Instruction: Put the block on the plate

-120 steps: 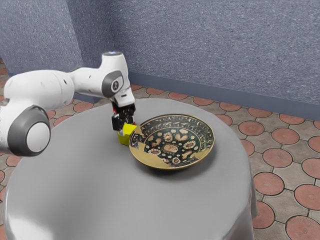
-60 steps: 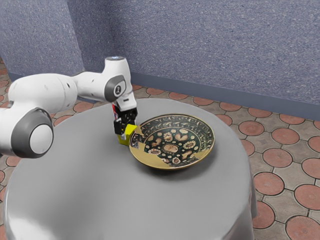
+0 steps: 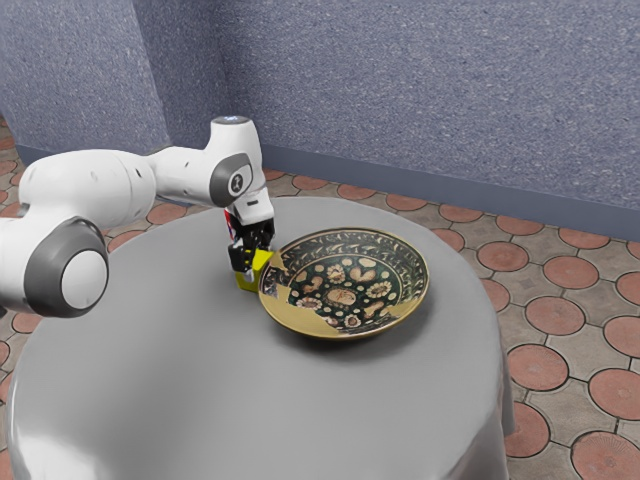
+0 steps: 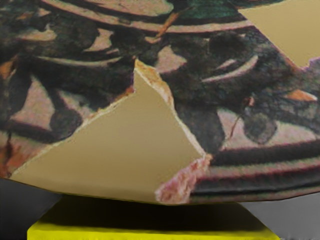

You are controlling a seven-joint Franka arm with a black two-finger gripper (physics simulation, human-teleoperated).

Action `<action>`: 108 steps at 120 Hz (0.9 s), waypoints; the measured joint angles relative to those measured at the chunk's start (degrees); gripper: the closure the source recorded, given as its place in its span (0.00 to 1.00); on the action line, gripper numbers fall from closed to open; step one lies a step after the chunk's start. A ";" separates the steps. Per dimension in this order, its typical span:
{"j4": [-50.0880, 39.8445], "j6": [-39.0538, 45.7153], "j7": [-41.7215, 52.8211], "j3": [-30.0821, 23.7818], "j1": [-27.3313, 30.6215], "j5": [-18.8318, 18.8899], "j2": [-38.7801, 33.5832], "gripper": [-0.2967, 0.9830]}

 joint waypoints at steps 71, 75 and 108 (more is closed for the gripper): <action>-0.85 0.42 -0.39 0.49 -0.53 0.01 -0.82 0.46; -0.94 0.39 -0.42 0.52 -0.51 0.01 -1.02 0.46; -2.75 0.10 -0.78 0.62 -0.74 0.06 -4.02 0.46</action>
